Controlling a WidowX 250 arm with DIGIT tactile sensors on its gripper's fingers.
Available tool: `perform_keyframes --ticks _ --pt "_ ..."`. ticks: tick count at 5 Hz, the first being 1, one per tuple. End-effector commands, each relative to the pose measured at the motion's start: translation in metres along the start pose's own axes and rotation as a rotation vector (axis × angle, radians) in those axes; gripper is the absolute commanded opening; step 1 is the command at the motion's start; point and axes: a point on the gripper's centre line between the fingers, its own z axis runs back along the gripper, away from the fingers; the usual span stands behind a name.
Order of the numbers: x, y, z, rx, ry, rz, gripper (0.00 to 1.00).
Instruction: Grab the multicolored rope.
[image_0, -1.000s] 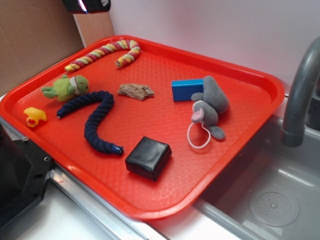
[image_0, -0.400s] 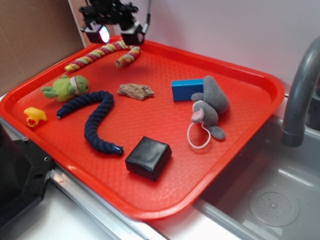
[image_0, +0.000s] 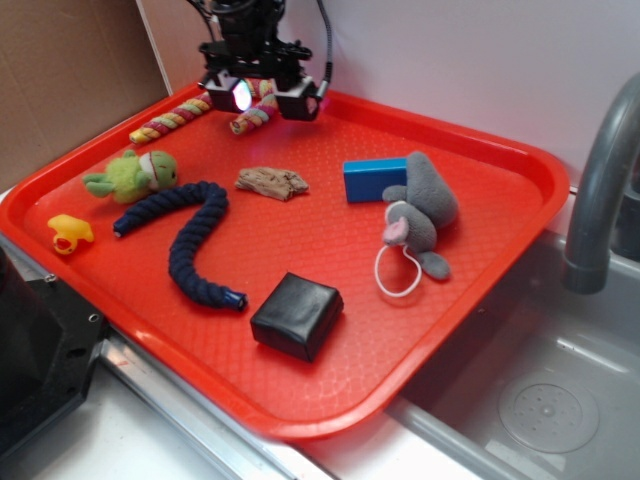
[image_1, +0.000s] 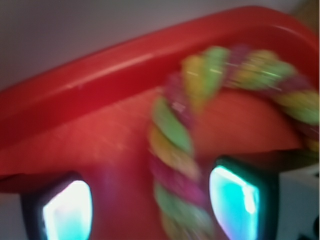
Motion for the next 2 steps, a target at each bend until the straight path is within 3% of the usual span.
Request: perform_keyframes --ticks 1,2 --pt "0.0161 0.0094 0.0087 -0.004 -0.068 0.026 0.00" --pt "0.0122 0.0119 0.0174 -0.009 -0.076 0.042 0.00"
